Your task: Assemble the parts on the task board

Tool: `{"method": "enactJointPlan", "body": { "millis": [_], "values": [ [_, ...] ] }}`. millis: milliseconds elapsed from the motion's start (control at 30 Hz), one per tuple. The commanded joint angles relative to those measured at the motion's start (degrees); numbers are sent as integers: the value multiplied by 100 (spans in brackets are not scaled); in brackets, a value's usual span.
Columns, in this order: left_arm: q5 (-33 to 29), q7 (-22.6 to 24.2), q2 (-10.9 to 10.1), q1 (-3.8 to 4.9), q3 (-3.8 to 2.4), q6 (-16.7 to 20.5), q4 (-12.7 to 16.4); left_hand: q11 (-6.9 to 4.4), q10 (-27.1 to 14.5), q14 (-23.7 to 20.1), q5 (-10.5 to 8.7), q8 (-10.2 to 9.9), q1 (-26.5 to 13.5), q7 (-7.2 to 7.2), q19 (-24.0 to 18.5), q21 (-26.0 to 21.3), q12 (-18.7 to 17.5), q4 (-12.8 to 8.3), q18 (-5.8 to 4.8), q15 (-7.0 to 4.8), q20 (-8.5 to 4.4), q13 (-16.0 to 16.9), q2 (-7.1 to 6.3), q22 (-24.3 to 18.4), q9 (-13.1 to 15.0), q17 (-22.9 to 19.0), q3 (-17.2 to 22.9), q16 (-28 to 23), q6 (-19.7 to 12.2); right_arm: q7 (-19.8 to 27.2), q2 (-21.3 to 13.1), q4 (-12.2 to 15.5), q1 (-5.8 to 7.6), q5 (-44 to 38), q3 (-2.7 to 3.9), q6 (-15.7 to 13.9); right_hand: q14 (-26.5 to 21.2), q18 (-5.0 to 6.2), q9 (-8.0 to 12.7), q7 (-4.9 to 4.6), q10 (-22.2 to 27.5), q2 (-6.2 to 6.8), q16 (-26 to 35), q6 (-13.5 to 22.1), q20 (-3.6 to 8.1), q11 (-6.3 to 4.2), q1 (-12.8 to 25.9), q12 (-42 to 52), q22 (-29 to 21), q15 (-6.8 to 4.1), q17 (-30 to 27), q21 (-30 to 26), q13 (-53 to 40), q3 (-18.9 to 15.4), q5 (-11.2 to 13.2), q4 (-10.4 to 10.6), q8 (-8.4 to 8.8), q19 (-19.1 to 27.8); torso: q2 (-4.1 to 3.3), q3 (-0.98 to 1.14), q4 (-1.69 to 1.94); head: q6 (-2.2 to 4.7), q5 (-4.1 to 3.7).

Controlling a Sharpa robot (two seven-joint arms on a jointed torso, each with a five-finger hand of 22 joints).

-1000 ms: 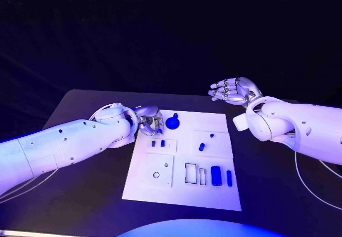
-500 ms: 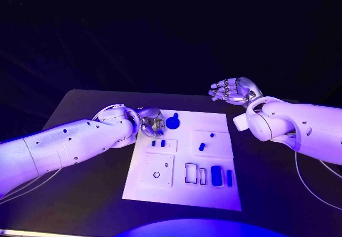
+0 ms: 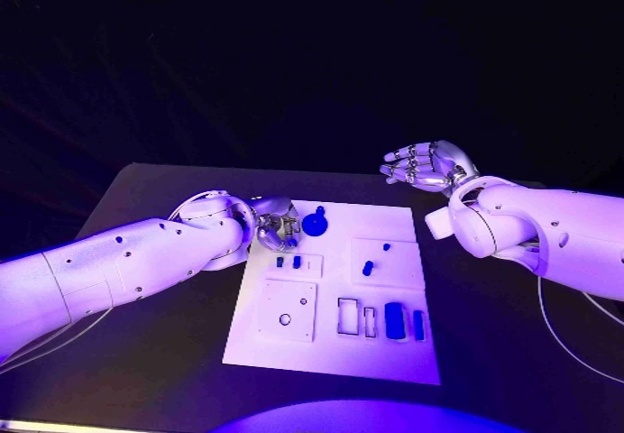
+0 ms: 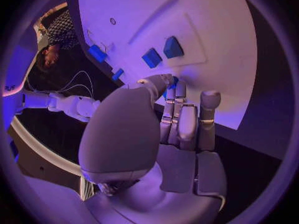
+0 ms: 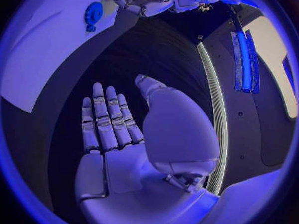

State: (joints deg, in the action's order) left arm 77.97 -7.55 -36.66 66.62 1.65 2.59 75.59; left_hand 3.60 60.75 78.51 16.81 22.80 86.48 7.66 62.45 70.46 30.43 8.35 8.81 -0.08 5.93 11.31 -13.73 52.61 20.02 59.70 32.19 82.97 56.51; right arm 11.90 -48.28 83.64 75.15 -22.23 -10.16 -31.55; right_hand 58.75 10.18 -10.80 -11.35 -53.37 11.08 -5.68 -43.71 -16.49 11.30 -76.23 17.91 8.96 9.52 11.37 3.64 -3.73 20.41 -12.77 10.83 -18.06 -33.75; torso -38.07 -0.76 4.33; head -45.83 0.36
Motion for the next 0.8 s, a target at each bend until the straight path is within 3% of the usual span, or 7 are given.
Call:
{"method": "enactJointPlan", "body": {
  "millis": [33, 233, 367, 800],
  "values": [
    [38, -55, 18, -25, 16, -196, 1, 6, 30, 7, 21, 16, -39, 1, 1, -18, -17, -31, -41, 3, 8, 1, 8, -9, 7, -5, -2, -2, 26, 49, -1, 10, -2, -49, 2, 76, 36, 17, 9, -370, -29, -44, 38, -40, -16, 15, -14, -22, -6, -6, -10, -4, 5, -1, 13, -14, 28, -3, 1, -5, 3, 5, 1],
    [29, -50, 40, -25, 30, -229, -24, 6, 30, 7, 21, 16, -39, 1, 1, -18, -17, -31, -41, 3, 8, 1, 8, -9, 7, -5, -2, -2, 26, 50, 2, 11, -2, -49, 2, 78, 36, 17, 9, -370, -29, -44, 38, -40, -16, 15, -14, -22, -6, -6, -10, -4, 5, -1, 13, -14, 28, -3, 2, -5, 5, 5, 4],
    [21, -45, 56, -26, 44, -231, -54, 15, 47, -1, 8, -142, -99, 8, -59, -64, -121, -48, -30, 11, 13, 10, -12, -68, -28, 2, 29, -8, -100, 53, -1, 16, -2, -49, 2, 79, 36, 17, 9, -370, -29, -44, 38, -40, -16, 15, -14, -22, -6, -6, -10, -4, 5, -1, 13, -14, 28, -3, 0, -7, 1, 13, 2],
    [-36, 19, 62, -30, 56, -152, -116, 16, 48, -8, 4, -185, -116, 8, -88, -86, -164, -55, -23, 13, 15, 11, -11, -103, -36, -9, 42, -11, -116, 52, -7, 57, -2, -49, 2, 98, 41, 17, 14, -370, -28, -53, 45, -40, -17, 15, -10, -27, -21, -5, -27, -2, 6, 2, 14, -22, 30, 7, 2, -6, 2, 20, 5]
  ]
}}
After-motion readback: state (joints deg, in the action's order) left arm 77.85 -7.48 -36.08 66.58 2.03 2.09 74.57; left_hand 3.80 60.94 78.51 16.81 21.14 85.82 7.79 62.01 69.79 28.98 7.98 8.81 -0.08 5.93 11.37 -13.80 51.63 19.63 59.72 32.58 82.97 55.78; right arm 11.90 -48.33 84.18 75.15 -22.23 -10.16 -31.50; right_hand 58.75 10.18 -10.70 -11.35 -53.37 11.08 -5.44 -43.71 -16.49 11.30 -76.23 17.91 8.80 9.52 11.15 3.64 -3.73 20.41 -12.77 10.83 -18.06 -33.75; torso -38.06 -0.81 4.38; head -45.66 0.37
